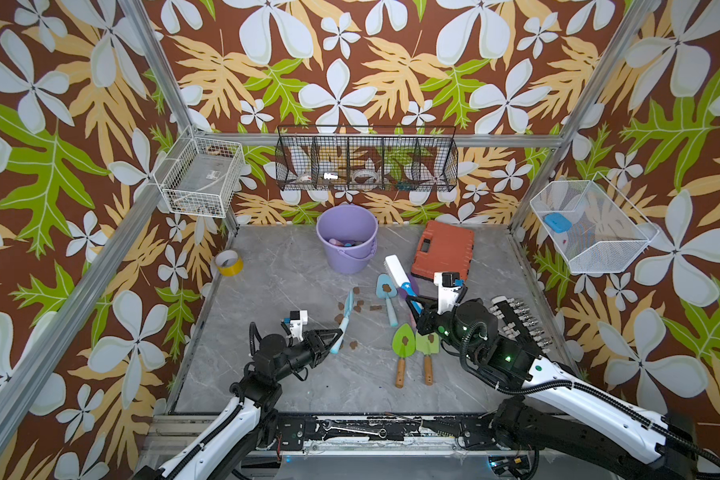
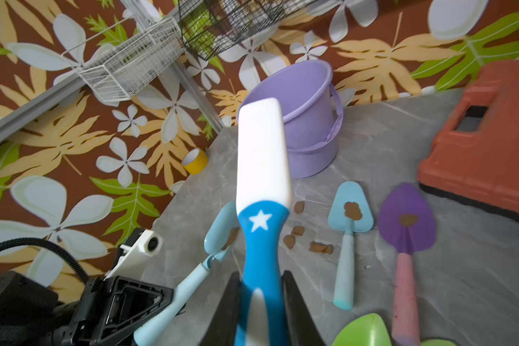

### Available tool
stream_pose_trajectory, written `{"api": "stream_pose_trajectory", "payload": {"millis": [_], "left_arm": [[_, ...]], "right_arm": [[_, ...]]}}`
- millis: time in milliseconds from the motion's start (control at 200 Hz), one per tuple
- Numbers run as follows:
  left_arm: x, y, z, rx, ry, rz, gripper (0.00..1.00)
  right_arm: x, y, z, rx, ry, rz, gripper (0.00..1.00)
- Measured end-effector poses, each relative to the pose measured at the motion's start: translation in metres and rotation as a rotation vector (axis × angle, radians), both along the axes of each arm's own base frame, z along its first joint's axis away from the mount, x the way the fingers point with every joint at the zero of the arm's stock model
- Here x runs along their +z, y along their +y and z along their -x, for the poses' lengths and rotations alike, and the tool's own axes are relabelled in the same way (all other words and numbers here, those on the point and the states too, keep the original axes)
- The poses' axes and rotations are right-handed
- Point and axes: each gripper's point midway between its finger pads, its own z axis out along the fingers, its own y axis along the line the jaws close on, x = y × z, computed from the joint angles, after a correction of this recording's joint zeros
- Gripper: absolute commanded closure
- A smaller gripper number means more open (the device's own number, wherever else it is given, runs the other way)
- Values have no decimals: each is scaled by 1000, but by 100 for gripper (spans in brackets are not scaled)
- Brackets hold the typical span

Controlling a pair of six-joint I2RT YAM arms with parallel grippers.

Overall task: Brush the soil off the hand trowel and place it into the bucket
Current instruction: Brush off the soil from the hand trowel.

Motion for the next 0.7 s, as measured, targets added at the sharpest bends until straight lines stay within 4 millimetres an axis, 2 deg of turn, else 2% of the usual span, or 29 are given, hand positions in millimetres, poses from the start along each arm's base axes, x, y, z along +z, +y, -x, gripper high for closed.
{"api": "stream_pose_trajectory", "payload": {"millis": [110,185,405,701], "left_arm": [[15,0,6,-19,-19,98,100],[21,-1,9,-27,-22,135,100],[41,1,10,-24,-60,199,100],[41,5,4,3,-48,212,100]], "right_arm": [[-9,23,6,103,65,-46,100],[-17,32,11,148,106,-63,100],[-17,42,20,212,148,-114,100],[-35,50,34,269,205,-148,100]]}}
